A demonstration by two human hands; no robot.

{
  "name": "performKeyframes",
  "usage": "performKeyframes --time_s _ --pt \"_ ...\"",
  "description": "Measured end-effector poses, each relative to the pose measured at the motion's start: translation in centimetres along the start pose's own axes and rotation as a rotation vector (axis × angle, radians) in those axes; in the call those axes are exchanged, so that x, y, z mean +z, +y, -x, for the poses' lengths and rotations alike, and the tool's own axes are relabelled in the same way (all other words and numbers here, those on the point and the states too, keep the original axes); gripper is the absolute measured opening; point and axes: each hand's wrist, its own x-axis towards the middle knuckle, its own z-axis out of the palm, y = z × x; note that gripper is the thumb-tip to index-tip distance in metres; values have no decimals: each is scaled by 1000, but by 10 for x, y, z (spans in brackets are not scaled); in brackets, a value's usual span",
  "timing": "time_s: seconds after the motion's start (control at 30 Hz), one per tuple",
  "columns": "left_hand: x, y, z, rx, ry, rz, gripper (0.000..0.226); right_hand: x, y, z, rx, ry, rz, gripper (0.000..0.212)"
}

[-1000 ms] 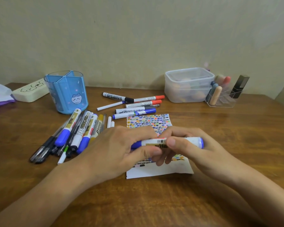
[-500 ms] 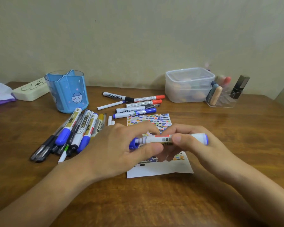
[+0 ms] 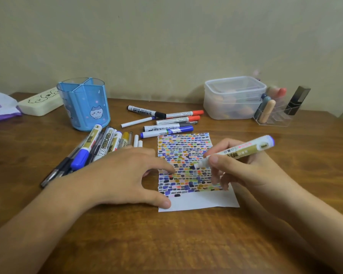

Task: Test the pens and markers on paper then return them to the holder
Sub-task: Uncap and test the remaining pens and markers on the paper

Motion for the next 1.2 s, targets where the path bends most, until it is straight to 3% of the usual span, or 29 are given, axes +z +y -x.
performKeyframes --time_s 0.43,1.2 --pt "5 -4 -3 65 36 19 72 16 20 1 -85 26 395 15" --pt "4 -6 -4 46 10 28 70 19 21 0 -93 40 495 14"
